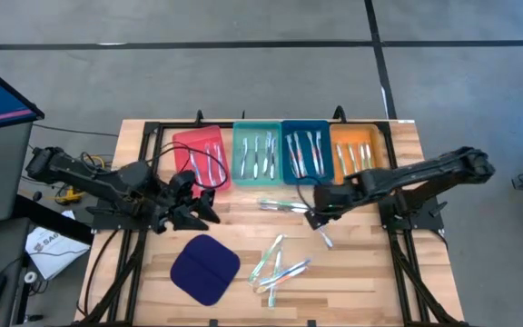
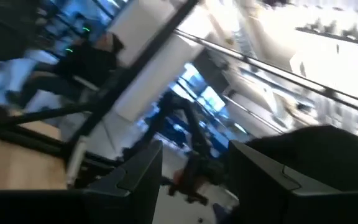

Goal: Pick & Place Toothbrushes
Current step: Put the blue toothbrush into the red bin

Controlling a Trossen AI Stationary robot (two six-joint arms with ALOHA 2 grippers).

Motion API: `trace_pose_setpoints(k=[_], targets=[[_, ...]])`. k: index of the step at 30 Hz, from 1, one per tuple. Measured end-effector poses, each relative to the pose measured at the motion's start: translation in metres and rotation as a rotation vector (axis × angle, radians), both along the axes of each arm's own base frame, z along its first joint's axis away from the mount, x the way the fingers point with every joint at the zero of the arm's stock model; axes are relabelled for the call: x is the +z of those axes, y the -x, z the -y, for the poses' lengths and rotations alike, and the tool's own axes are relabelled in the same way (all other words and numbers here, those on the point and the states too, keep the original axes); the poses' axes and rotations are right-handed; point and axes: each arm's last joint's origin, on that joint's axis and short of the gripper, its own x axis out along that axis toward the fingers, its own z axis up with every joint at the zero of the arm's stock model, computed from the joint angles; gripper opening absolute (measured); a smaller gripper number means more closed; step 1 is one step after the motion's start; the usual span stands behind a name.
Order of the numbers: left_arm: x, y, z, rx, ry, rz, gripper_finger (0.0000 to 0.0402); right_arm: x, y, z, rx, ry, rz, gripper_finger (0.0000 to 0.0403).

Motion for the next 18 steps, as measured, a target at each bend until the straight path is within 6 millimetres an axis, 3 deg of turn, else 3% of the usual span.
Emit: trace_pose_setpoints(k=[8,18], targets=[[-0.021,-0.026,0.0,0.182,-0.079,-0.123,0.0177,-0.014,0.025,0.005,0.31,0.152,-0.012,0.0148],[-0.023,-0.059,-0.005,0.346,-0.129,-0.219,0.0177,-0.041,0.021,0.001,0.918,0.395,-0.124,0.0178]])
